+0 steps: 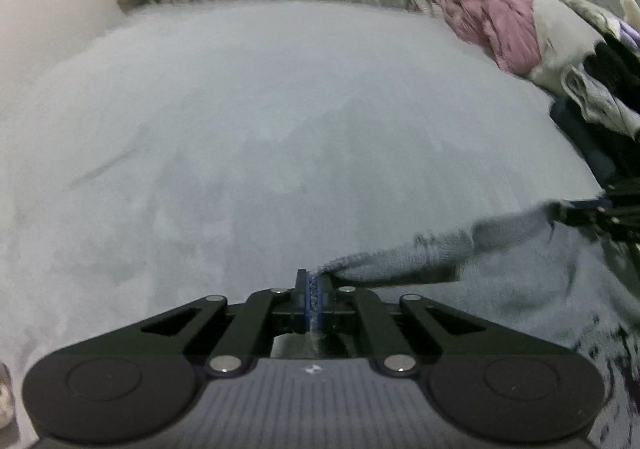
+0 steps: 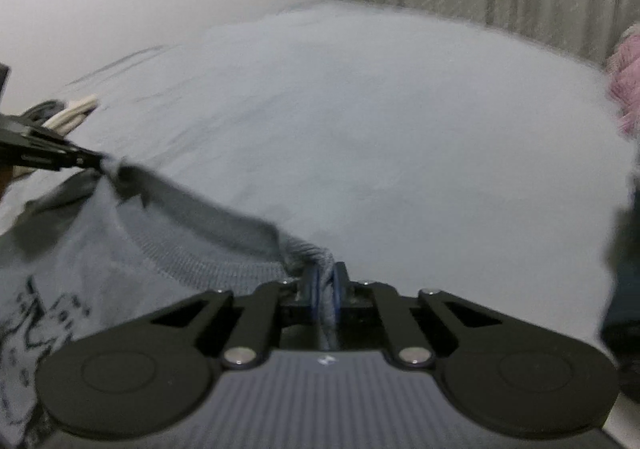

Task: Fold clothes
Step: 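Lift the sweater with both grippers and lay it flat on the bed, then open both grippers and smooth the sweater body flat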

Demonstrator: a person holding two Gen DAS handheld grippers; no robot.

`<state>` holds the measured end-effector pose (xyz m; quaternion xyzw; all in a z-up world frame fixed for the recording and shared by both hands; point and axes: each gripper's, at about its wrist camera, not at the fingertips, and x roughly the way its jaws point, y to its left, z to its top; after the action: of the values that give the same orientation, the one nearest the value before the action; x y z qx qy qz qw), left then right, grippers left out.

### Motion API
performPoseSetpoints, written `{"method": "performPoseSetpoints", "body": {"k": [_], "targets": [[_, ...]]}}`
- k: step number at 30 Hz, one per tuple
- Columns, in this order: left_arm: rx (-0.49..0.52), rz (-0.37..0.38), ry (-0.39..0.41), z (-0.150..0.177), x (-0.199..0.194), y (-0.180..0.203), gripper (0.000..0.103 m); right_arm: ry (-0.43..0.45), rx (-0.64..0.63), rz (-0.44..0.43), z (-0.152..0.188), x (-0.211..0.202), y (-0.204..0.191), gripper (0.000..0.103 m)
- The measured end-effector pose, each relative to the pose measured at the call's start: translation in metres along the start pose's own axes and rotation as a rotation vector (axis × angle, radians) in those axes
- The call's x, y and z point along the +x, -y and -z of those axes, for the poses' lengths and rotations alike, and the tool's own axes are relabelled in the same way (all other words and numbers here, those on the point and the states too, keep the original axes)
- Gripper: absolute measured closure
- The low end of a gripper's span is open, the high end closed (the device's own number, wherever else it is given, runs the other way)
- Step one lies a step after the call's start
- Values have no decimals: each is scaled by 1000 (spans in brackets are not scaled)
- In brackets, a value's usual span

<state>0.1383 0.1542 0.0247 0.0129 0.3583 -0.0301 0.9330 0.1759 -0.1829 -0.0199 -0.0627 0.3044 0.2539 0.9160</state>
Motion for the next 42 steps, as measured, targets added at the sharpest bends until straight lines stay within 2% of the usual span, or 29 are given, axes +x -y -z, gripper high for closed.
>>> {"method": "performPoseSetpoints", "body": {"k": [4, 7, 13, 20, 22, 25, 26, 27, 29, 30, 33, 34, 36, 39, 42], "targets": [[28, -16, 68, -24, 5, 13, 102, 130, 1, 163, -12, -20, -4, 99], [36, -29, 116, -47, 18, 27, 102, 167, -53, 284, -23, -18, -11, 99], [34, -72, 154, -75, 67, 50, 102, 126, -33, 416, -29, 11, -4, 99], [30, -118, 101, -76, 139, 71, 102, 13, -95, 496, -12, 69, -3, 99], [6, -122, 100, -75, 145, 69, 98, -12, -120, 510, -7, 79, -6, 98], [-47, -129, 107, -75, 152, 62, 87, -7, -156, 541, -7, 82, -10, 92], [-68, -132, 109, -77, 154, 60, 77, -5, -156, 545, -8, 81, -9, 87], [-79, -136, 109, -77, 152, 57, 67, -3, -153, 548, -9, 81, -8, 74], [-109, -134, 108, -78, 141, 51, 63, 24, -78, 552, -14, 65, -2, 55], [-108, -129, 107, -79, 135, 50, 61, 36, -33, 547, -15, 55, 1, 48], [-72, -104, 114, -81, 101, 49, 48, 46, 60, 532, -19, 32, 10, 41], [-57, -95, 121, -80, 84, 50, 46, 47, 99, 524, -20, 20, 14, 39], [-48, -74, 113, -75, 57, 52, 36, 37, 188, 497, -18, -13, 16, 34], [-46, -37, 82, -63, 22, 56, 30, 14, 240, 479, -7, -47, 3, 27], [-34, -32, 78, -46, -4, 56, 24, -4, 261, 478, 10, -77, -18, 21]]}}
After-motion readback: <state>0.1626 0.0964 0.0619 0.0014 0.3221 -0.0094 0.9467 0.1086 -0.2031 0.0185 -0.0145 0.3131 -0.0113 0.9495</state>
